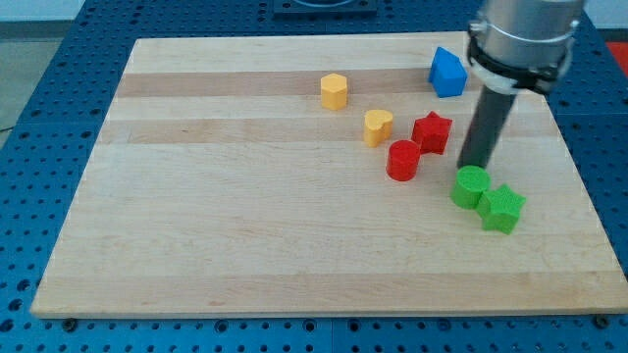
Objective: Push the green blocks towards the bottom of the board
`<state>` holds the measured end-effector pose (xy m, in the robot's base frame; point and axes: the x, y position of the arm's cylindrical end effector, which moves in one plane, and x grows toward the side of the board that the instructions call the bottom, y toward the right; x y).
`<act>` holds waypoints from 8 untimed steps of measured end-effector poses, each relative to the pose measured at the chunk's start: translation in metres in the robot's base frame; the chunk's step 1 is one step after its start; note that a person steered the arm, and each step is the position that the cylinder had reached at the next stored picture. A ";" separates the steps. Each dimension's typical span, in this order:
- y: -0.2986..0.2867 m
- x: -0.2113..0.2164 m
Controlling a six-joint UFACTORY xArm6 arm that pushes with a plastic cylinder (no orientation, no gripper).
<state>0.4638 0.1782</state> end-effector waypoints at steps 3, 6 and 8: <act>-0.008 0.046; -0.091 0.050; -0.099 0.081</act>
<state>0.5445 0.0791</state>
